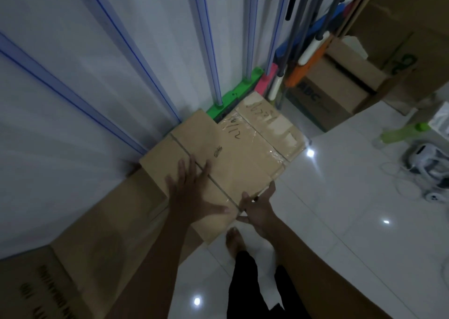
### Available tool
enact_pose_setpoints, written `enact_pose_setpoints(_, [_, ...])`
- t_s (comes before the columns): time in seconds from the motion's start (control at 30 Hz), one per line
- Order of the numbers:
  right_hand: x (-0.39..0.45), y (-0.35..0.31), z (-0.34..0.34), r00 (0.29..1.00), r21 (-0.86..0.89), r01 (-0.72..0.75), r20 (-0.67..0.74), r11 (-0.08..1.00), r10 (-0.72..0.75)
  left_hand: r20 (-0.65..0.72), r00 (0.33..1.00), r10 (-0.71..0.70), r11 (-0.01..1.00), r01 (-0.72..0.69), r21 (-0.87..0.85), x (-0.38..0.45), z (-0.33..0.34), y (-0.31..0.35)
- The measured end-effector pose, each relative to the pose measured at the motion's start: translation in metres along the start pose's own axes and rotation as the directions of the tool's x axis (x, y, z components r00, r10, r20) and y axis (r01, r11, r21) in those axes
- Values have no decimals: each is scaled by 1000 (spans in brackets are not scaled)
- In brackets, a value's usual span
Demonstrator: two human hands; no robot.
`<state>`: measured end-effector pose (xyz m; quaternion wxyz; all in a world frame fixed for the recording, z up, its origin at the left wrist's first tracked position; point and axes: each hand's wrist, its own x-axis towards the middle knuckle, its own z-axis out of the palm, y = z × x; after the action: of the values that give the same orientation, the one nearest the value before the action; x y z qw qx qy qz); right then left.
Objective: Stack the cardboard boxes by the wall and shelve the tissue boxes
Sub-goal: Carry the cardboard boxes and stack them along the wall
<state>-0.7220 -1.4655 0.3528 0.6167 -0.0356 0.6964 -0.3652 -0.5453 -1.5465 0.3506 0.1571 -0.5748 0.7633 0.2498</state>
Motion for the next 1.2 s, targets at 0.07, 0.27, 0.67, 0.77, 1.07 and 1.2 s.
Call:
enact_pose_setpoints(0.07, [2, -3, -9, 1000, -93, -9, -12, 996, 8, -4, 1000, -11, 999, 11, 42, -4, 1, 7])
enact_pose_setpoints(0.27, [-18, -19, -60, 989, -555, 120, -6, 823, -149, -266, 963, -43, 999, 47, 9, -57, 19, 39])
enact_pose_setpoints(0.67, [-122, 14, -124, 779, -817, 576, 543, 16, -314, -426, 766, -481, 877, 412, -248, -233, 56, 126])
enact_pose_setpoints(0.77, [-151, 42, -116, 697, -733, 653, 680, -191, -228, -360, 705, -610, 790, 508, -343, -294, 85, 137])
enact_pose_setpoints(1.07, [-266, 181, -43, 334, -209, 810, 933, -547, 138, -159, 310, -937, 338, 693, -637, -491, 192, 116])
enact_pose_setpoints(1.2, [-341, 283, -13, 188, 0, 848, 935, -530, 301, -46, 137, -990, 131, 714, -687, -600, 248, 98])
